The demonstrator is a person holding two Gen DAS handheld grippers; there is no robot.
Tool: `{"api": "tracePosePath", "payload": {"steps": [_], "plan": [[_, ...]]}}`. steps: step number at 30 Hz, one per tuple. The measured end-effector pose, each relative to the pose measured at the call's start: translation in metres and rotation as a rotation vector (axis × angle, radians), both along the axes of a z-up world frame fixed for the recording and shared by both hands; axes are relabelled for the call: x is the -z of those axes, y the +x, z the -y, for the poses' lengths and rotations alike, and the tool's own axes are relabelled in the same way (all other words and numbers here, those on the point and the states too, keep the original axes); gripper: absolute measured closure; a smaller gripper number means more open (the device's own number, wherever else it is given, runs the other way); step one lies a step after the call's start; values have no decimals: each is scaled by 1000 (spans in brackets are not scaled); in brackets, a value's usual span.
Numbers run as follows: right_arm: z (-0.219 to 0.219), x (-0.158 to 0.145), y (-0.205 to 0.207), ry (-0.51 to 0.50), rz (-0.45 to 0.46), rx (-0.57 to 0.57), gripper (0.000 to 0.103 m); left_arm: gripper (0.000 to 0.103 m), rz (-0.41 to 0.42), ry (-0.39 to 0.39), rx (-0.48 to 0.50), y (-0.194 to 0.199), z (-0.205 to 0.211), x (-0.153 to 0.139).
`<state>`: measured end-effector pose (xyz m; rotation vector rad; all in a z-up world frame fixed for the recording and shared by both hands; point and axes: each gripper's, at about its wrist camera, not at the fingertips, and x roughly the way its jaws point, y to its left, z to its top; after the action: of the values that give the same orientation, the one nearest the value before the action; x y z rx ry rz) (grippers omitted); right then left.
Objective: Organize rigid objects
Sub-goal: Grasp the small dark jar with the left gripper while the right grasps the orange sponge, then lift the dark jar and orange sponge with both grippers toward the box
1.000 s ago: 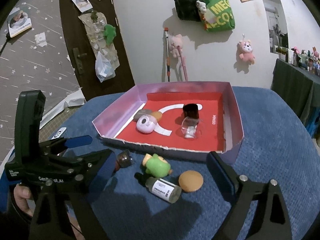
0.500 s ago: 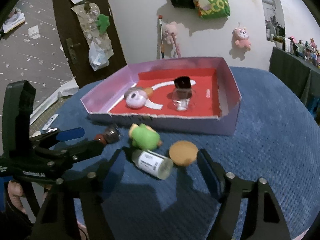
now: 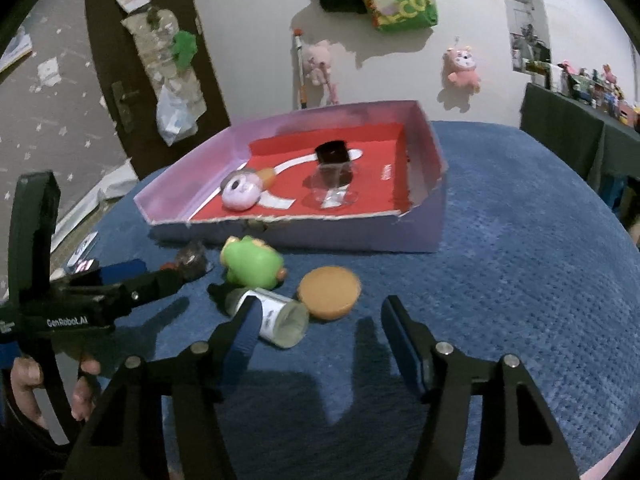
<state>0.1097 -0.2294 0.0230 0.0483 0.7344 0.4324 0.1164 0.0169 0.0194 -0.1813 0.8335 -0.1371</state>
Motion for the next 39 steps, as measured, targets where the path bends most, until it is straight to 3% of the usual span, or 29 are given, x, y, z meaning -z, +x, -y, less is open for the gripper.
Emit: {"api": "tracePosePath", "payload": {"steps": [6,15,17,21,22,24,26,27,31,39], "plan": [[8,7,17,-37,-37,37,38,1,-26,11,0,10,1,4],[-4,9,28,-69,-44,-11,38,2,-52,68,18,25,9,5],[-10,10,30,-74,-54,-34,38,15,-61,68,39,29,11,7],[-16,14,34,-82,-67,-48,41,22,-62,85,55,30,15,9],[-15,14,35,-77,-70,-47,46,24,-61,84,59,31,15,8],[-15,16,36,-81,-78,-48,57,36,-51,82,66,31,15,7],[-16,15,35,-92,-67,-53,60,58,-45,72,76,31,15,7],[-17,15,35,-89,-67,-56,63,61,-41,68,82,31,15,7],[-18,15,36,-88,-70,-55,63,70,-21,82,106,27,19,5],[-16,7,34,-59,-61,-59,63,71,-14,71,119,19,17,2]]}}
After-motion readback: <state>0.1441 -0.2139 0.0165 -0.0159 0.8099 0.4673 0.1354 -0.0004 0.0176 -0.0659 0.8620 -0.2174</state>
